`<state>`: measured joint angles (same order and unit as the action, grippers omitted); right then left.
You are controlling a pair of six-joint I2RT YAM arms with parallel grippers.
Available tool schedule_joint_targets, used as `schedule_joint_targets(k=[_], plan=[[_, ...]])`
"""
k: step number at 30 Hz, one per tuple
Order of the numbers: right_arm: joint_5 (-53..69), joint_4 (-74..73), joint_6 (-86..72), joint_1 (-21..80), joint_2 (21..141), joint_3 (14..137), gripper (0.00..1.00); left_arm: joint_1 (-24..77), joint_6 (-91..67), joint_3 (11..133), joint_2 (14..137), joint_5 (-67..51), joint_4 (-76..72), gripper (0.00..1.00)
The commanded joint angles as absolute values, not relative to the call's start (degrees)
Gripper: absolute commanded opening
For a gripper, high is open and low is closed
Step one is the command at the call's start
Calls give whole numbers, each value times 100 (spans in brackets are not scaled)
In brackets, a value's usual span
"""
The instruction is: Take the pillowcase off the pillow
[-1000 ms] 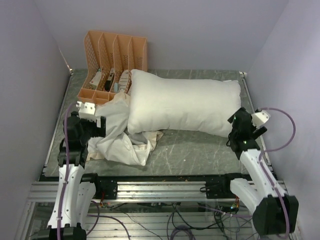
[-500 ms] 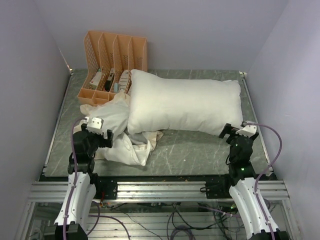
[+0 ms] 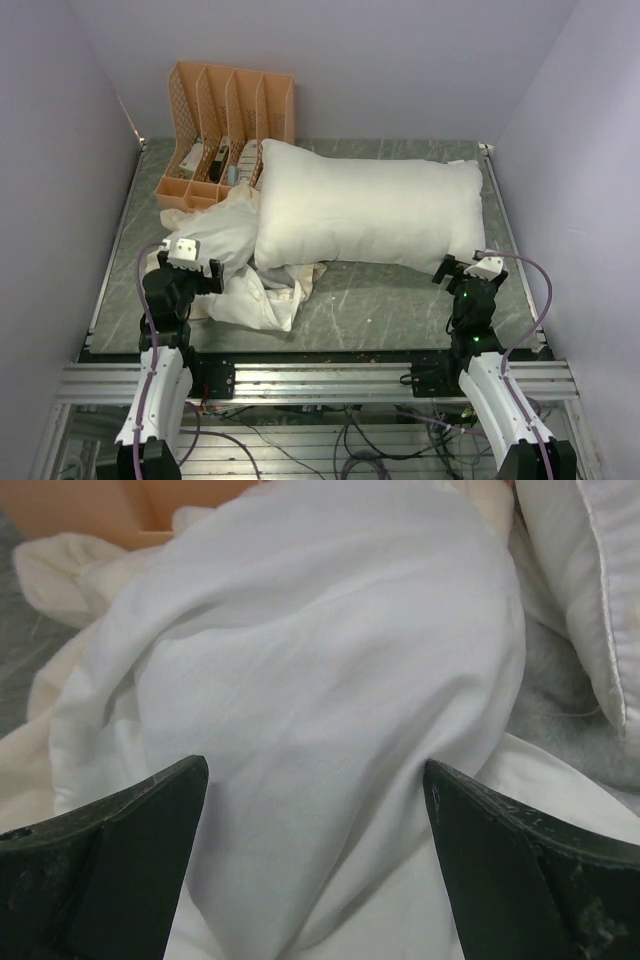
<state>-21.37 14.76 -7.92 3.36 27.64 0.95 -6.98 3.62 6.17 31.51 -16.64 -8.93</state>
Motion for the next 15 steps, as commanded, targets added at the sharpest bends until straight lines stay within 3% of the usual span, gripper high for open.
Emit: schedule_joint_targets(k=[1,6,13,15], plan=[[-1892,2050,-551,370,2913,-169,100,-745,18,278,2326,-1052,-1264,100],[-1565,2281,-387,382,2978,-312,100,-744,-18,50,1001,-987,-604,100],[-1481,2185,-336,396,2759,-372,100,-709,-41,355,2870,-569,-1517,99],[-1011,2125,-157,391,2419,-454,100,-614,-37,319,2652,-509,-1444,99]])
